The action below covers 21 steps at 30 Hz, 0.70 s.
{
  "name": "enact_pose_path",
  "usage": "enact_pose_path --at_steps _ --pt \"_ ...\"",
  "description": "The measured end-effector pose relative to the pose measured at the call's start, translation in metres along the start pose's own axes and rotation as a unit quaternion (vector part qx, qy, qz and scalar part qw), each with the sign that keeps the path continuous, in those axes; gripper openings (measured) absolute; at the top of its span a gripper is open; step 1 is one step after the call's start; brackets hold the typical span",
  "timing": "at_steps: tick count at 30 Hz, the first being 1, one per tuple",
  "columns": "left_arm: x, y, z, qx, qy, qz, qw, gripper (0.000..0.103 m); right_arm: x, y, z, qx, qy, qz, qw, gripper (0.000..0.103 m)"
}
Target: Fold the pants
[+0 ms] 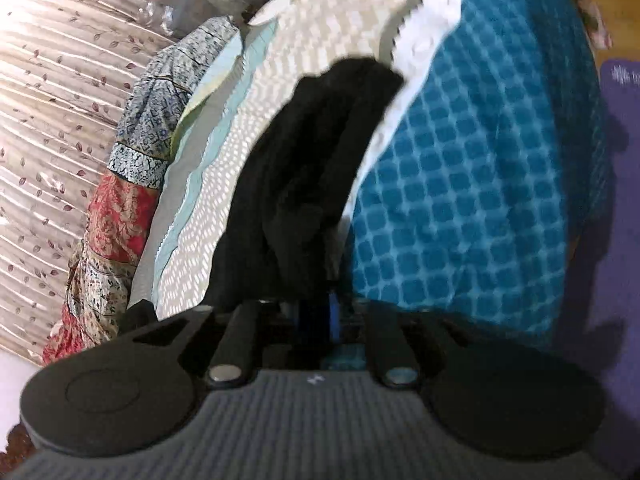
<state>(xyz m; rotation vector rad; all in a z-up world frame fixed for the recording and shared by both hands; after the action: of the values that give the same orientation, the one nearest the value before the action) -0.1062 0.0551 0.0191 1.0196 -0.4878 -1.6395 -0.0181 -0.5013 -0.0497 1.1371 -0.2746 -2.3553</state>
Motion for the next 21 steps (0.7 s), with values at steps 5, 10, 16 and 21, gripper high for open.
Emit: enact_pose_path --at_steps 5,10,16,21 --pt "-0.033 -0.001 0.019 -0.017 -0.084 0.080 0.9931 0.061 0.014 0.015 0.023 0.083 -0.016 0.044 0.995 0.036" --pt "-0.084 0.002 0.008 -0.050 -0.124 0.249 0.9593 0.082 0.032 0.042 0.006 0.119 -0.025 0.017 0.992 0.053" --pt "-0.094 0.010 -0.038 -0.100 -0.174 0.370 0.9073 0.080 0.041 0.063 -0.031 0.116 -0.058 0.005 0.992 0.046" --pt "-0.084 0.011 -0.046 -0.125 -0.180 0.377 0.8997 0.056 0.019 0.067 -0.001 0.149 -0.082 0.082 0.982 0.010"
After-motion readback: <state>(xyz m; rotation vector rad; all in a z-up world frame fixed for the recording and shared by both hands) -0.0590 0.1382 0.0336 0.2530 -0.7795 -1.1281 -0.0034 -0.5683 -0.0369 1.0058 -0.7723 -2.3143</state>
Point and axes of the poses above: each gripper's, at about its wrist camera, not at the fingertips, and z roughly against the way its jaws point, x to its right, y to its top, the point moved 1 cm from there along -z, roughly the way its jaws point, and after that the axes turned 5 degrees about -y, right-handed, at the moved point
